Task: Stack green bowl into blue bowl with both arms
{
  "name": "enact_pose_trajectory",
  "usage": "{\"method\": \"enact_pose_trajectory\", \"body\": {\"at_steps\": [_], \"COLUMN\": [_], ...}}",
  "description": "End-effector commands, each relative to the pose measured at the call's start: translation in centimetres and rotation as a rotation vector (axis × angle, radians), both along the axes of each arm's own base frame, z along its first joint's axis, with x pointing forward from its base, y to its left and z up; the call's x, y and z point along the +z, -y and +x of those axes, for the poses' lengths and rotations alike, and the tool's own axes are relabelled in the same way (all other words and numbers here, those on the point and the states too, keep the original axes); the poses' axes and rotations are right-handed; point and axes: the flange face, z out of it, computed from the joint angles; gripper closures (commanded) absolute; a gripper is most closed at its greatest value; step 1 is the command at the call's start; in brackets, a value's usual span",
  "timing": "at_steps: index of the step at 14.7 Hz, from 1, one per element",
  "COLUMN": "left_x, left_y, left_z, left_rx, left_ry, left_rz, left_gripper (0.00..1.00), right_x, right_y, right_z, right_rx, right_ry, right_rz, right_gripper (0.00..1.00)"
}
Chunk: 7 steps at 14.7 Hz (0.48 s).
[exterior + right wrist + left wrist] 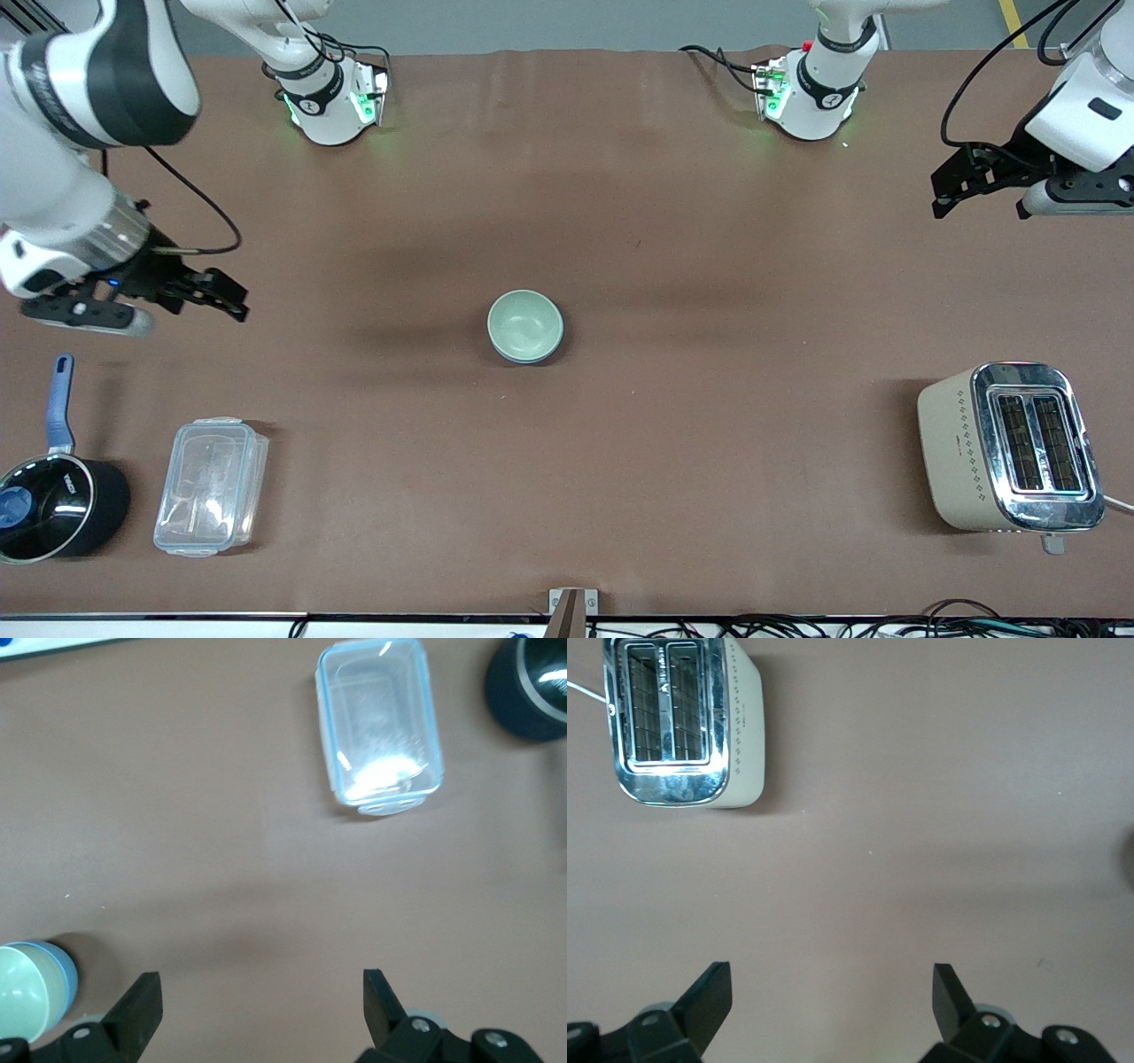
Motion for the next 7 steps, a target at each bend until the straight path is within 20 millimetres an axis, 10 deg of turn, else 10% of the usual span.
{"method": "enact_pose_trajectory", "body": {"at_steps": [1,7], "left_x": [0.6,0.7], "left_y": [0.2,-0.5], "left_z": [-0.2,-0.2], "left_rx": [-0.027,-0.018], "left_ry": [-0.004,-0.005], "left_rz": [-0.016,-0.014], "left_gripper": [0.00,0.00], "right_x": [2.7,12.1], "right_y": [2.4,10.6], "right_z": [-1.3,-2.9], "right_rx": [0.066,0.096], "right_ry": [0.023,0.004], "right_rz": [-0.027,-0.048], "right_gripper": [0.00,0.00]}}
